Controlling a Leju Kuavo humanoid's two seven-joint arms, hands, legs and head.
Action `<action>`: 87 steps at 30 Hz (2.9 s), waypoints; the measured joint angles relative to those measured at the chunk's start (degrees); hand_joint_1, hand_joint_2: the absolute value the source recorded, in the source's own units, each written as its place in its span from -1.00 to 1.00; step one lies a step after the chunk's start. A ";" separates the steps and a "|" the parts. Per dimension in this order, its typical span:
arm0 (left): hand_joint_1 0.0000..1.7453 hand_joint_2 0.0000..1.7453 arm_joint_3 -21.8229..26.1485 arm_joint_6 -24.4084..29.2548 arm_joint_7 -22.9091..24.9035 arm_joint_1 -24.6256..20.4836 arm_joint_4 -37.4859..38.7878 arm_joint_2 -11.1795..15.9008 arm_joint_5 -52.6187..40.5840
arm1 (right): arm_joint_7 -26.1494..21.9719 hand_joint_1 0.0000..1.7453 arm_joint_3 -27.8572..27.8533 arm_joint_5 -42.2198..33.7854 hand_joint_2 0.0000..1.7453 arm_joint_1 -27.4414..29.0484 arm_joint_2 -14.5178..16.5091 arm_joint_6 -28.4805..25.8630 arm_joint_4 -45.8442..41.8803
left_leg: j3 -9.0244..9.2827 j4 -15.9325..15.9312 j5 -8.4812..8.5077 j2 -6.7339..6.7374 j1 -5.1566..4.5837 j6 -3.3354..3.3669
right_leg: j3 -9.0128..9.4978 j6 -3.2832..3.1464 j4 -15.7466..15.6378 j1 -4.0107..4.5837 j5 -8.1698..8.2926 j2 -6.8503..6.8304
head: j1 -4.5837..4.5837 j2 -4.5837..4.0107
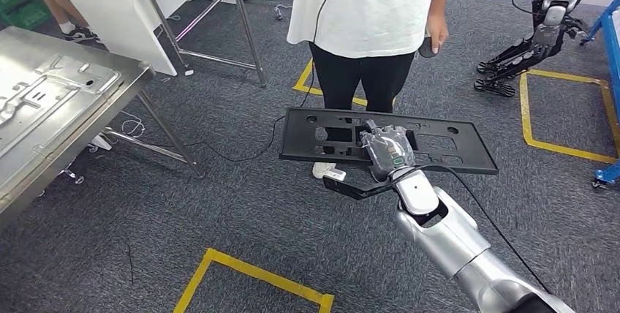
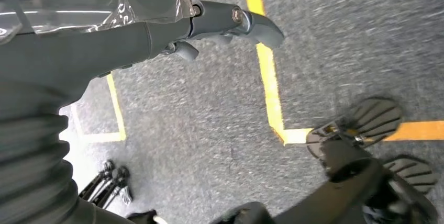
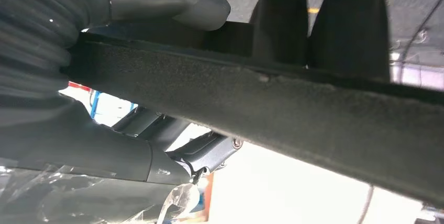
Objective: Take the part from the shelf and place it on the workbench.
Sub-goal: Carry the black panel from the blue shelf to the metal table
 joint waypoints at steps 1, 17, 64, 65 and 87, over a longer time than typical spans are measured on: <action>-1.00 1.00 0.01 0.02 0.10 0.07 0.00 -0.09 0.03 | -0.01 1.00 0.00 0.05 1.00 -0.16 0.03 0.05 0.01 | 0.41 -0.74 0.11 -0.47 0.19 0.10 | -0.18 0.09 0.40 0.05 -0.42 0.34 | 0.00 -0.01; -1.00 1.00 0.05 -0.21 0.42 0.52 -0.01 -1.47 0.16 | -1.06 1.00 0.10 -0.32 1.00 -1.11 -0.20 -0.07 0.64 | -0.82 3.69 -2.48 -8.26 3.41 -3.15 | -1.92 1.67 1.64 -2.14 1.16 6.94 | 0.03 0.01; -1.00 1.00 1.45 0.21 1.47 -1.50 -0.01 -1.37 -2.77 | 0.01 1.00 0.19 -1.58 1.00 -1.51 0.41 -0.60 1.46 | 3.06 -1.98 -0.52 -2.18 2.32 -0.78 | 1.06 1.34 2.87 -0.68 -2.52 1.15 | 0.02 -0.01; -1.00 1.00 1.45 0.30 1.38 -1.54 -0.01 -1.38 -3.01 | -0.04 1.00 0.25 -1.49 1.00 -1.45 0.49 -0.65 1.41 | 3.32 -2.05 -0.46 -2.72 2.54 -0.71 | -0.68 1.33 6.77 -0.67 -4.42 2.88 | 0.03 -0.01; -1.00 1.00 1.47 -1.41 2.68 -1.21 -0.02 -1.79 -6.81 | 1.17 1.00 1.00 -0.50 1.00 1.93 -0.05 3.36 -0.50 | -3.31 8.08 -2.34 -1.91 3.42 -3.20 | 1.95 0.07 -0.46 -1.40 0.00 1.93 | 0.04 -0.01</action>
